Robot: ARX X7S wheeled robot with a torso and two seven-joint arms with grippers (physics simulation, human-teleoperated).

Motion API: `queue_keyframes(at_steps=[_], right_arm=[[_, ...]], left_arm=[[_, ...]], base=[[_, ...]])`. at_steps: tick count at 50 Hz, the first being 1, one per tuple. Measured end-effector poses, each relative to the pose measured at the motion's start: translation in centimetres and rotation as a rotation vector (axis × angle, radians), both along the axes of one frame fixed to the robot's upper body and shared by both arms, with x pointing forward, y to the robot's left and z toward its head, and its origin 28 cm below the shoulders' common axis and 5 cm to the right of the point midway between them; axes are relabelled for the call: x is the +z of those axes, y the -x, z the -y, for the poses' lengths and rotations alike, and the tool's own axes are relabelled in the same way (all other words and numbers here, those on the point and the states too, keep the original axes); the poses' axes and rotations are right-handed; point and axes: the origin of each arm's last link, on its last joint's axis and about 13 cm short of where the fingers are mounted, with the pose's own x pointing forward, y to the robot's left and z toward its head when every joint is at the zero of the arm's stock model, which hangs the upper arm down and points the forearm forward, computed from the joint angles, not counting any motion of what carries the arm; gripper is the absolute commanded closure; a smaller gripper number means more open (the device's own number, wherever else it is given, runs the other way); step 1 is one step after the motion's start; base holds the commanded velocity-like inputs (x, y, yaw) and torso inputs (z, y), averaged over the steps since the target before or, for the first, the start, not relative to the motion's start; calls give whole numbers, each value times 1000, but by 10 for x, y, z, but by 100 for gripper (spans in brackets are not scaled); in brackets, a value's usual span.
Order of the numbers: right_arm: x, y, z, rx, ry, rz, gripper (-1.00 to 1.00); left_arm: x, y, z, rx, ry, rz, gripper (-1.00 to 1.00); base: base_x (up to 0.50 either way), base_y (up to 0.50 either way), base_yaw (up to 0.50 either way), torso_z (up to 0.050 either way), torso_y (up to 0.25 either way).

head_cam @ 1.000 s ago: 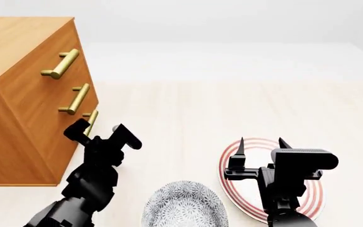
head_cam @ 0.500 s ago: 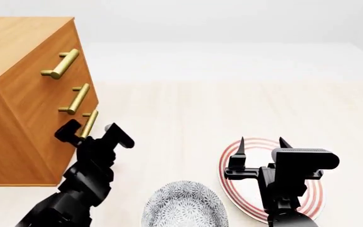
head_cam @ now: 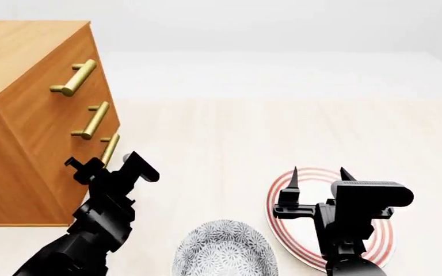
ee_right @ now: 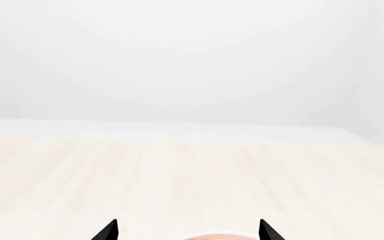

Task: Open the bottom drawer of the cabinet.

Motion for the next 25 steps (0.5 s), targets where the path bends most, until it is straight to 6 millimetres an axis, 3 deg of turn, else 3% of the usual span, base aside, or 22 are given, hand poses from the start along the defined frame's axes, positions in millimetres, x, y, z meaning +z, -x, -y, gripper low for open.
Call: queue_keyframes(at_steps=[25], right_arm=[[1, -1, 0, 1, 0, -2, -100]], left_arm=[[2, -1, 5, -1, -11, -7, 100]], base=[[2, 0, -1, 0, 0]])
